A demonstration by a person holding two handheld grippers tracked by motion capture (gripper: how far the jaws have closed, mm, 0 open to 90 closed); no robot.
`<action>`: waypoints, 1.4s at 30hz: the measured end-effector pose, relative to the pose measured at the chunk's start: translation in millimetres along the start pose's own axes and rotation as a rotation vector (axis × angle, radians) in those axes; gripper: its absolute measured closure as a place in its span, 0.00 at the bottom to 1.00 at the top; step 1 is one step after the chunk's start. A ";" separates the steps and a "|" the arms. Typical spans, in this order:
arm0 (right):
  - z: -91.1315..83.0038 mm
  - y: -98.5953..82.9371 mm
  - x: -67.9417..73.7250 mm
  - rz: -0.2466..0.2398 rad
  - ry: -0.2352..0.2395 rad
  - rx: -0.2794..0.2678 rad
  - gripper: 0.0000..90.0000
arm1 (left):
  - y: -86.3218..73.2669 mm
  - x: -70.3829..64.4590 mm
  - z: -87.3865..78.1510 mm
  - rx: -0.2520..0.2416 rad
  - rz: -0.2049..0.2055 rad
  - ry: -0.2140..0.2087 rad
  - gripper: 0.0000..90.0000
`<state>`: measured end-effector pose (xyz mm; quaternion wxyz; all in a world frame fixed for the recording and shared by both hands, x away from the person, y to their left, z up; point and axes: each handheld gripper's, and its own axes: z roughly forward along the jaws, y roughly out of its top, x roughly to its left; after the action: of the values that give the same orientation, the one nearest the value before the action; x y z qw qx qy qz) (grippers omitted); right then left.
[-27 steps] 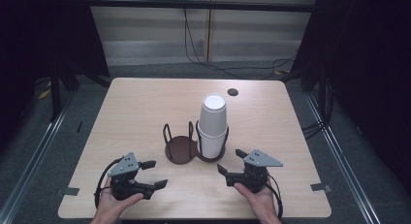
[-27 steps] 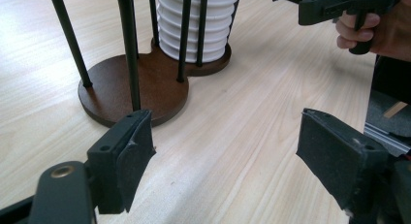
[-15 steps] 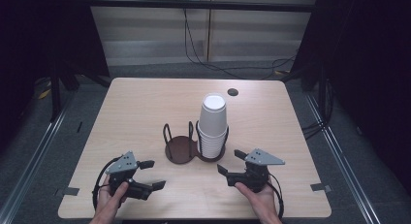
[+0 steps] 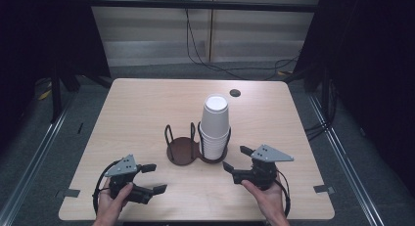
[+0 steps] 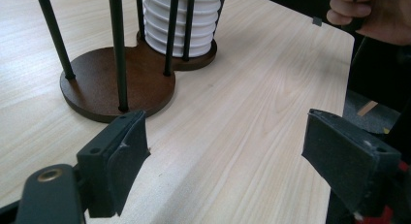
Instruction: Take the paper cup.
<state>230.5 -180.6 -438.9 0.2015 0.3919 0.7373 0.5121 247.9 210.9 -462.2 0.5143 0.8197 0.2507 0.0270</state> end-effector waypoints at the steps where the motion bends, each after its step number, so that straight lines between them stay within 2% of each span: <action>1: 0.7 1.4 -0.4 -0.002 0.004 0.003 0.20 | -0.3 -0.6 1.3 -0.003 -0.014 -0.005 0.18; 3: 3.1 4.4 -2.1 0.005 0.039 0.011 0.19 | -0.5 -0.9 2.0 -0.007 -0.018 -0.001 0.18; 7: 3.9 11.7 -1.2 -0.010 0.033 0.015 0.19 | 0.3 -1.3 1.5 -0.005 0.002 0.014 0.18; 11: 3.1 22.2 -2.8 -0.024 0.034 0.013 0.18 | 0.8 -1.9 -0.2 -0.012 0.014 0.010 0.18; 13: 2.8 27.4 -3.8 -0.030 0.020 0.004 0.17 | 0.8 -2.1 -0.4 -0.009 0.013 0.008 0.18; 17: 2.4 36.7 -6.7 -0.031 0.039 0.005 0.18 | 0.9 -2.0 -0.1 -0.007 0.010 0.003 0.18; 20: 2.3 41.1 -7.5 -0.034 0.030 0.007 0.18 | 0.7 -2.1 0.2 -0.005 0.008 0.004 0.18; 22: 1.4 49.6 -8.4 -0.033 0.028 0.017 0.18 | 1.2 -2.2 0.3 0.003 0.020 0.024 0.18; 26: 0.7 56.9 -9.6 -0.041 0.032 0.038 0.18 | 1.2 -0.8 1.8 0.002 0.008 0.016 0.18; 33: -1.4 74.2 -18.6 -0.045 0.029 0.042 0.18 | 1.1 -1.2 1.8 0.012 0.016 0.008 0.18; 38: -0.9 87.8 -26.8 -0.041 0.048 0.056 0.17 | 1.1 -0.8 1.9 0.006 0.014 0.011 0.18; 42: 3.3 101.2 -30.8 -0.043 0.089 0.090 0.17 | 1.3 -1.5 1.5 0.001 0.006 -0.009 0.18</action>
<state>289.2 -185.8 -350.9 0.1617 0.3613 0.7760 0.4911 247.5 208.6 -461.5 0.5150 0.8207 0.2462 0.0247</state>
